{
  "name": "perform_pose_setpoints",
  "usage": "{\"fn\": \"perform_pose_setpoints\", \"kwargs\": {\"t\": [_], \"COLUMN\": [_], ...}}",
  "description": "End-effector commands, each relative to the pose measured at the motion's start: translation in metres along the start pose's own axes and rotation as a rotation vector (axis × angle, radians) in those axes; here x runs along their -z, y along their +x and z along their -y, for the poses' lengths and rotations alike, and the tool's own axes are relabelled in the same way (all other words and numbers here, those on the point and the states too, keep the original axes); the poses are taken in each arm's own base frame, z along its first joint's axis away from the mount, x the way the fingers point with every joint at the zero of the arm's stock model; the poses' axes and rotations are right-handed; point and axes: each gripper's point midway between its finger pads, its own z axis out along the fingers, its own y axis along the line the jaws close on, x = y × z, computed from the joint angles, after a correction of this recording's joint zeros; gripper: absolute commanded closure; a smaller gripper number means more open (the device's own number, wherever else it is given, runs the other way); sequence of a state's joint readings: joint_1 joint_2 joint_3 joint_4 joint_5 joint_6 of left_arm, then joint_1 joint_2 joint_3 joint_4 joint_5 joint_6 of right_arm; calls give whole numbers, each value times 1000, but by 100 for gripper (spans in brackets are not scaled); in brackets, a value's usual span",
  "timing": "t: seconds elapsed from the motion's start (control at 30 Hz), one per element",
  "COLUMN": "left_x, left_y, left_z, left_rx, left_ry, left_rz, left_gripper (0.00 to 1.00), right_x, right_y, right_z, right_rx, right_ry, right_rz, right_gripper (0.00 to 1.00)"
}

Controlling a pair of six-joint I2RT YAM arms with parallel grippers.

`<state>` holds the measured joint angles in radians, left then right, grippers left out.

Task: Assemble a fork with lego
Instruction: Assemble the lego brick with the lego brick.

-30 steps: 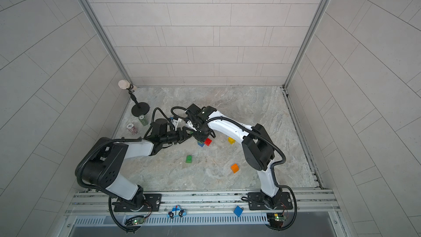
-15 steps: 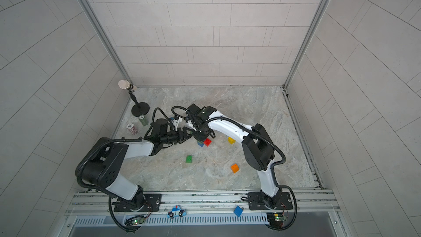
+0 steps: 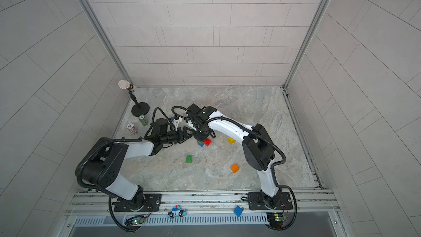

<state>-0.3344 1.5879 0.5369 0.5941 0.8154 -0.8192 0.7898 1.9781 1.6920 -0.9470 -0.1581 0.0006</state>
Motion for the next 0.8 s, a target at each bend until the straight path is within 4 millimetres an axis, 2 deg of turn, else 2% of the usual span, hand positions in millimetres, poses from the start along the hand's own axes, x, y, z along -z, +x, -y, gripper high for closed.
{"fn": "perform_pose_setpoints", "kwargs": {"t": [0.0,0.2,0.47,0.5,0.6,0.63,0.67,0.77], "left_x": [-2,-2,-1,-1,-1,0,-1,-1], "left_y": [-7,-7,-7,-7,-7,-8,-8,-9], "left_z": [13,14,14,14,14,14,15,17], "left_rx": [-38,-39,-42,-41,-43,-43,-44,-47], "left_ry": [37,38,38,38,39,38,39,42], "left_rz": [9,10,12,11,13,14,13,16], "left_gripper": [33,33,33,33,33,33,32,31], "right_x": [-5,3,5,6,11,13,15,23], "right_y": [9,3,2,1,-2,-4,-5,-9], "right_z": [-10,-13,-12,-12,-12,-12,-12,-12], "right_rx": [17,10,-1,-1,-11,-15,-13,-15], "right_ry": [-48,-68,-68,-69,-73,-73,-73,-72], "right_rz": [-28,7,14,18,43,50,58,84], "right_gripper": [74,61,57,50,21,18,7,6]}}
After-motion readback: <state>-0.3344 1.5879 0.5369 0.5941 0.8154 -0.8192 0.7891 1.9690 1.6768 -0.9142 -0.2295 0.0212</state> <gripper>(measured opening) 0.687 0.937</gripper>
